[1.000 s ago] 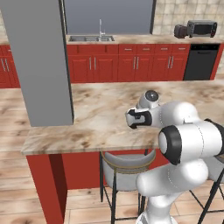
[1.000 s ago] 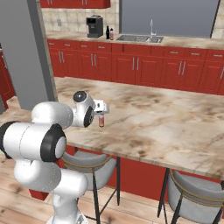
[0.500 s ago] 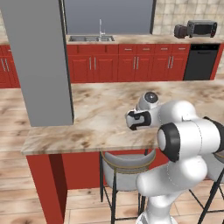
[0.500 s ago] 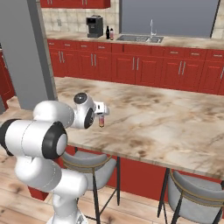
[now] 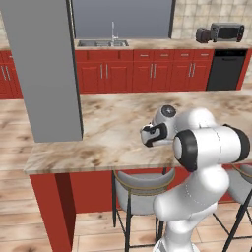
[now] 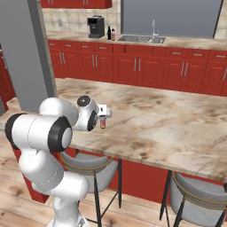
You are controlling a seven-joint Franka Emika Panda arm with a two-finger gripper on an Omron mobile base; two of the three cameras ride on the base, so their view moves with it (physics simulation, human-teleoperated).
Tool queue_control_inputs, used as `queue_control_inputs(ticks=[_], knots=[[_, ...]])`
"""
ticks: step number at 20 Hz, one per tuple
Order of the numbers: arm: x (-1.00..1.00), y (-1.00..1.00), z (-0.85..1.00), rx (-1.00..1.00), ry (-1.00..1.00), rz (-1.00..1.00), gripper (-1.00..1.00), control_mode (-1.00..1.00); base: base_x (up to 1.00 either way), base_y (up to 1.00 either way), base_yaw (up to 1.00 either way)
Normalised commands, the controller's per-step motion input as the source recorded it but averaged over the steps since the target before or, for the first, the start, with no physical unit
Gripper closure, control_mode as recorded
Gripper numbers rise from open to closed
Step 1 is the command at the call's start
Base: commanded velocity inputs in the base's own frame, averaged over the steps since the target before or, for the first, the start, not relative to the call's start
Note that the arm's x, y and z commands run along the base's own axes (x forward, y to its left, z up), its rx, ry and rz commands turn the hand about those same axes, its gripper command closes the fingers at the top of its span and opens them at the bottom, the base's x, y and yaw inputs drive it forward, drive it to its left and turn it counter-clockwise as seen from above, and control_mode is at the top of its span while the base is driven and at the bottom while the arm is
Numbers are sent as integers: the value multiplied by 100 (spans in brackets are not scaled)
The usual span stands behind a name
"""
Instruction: Place the large bottle from the dining counter next to the other large bottle outside the sink, and place the small bottle from the dining counter next to the other small bottle inside the sink.
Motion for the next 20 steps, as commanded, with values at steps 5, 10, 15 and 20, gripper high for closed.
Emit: queue_control_inputs(ticks=[5, 10, 15, 20], knots=[[32, -3, -7, 0, 0, 0, -100, -100, 0, 0, 0], [26, -1, -7, 0, 0, 0, -100, -100, 0, 0, 0], [14, 0, -9, 0, 0, 0, -100, -100, 0, 0, 0], [20, 0, -10, 0, 0, 0, -100, -100, 0, 0, 0]])
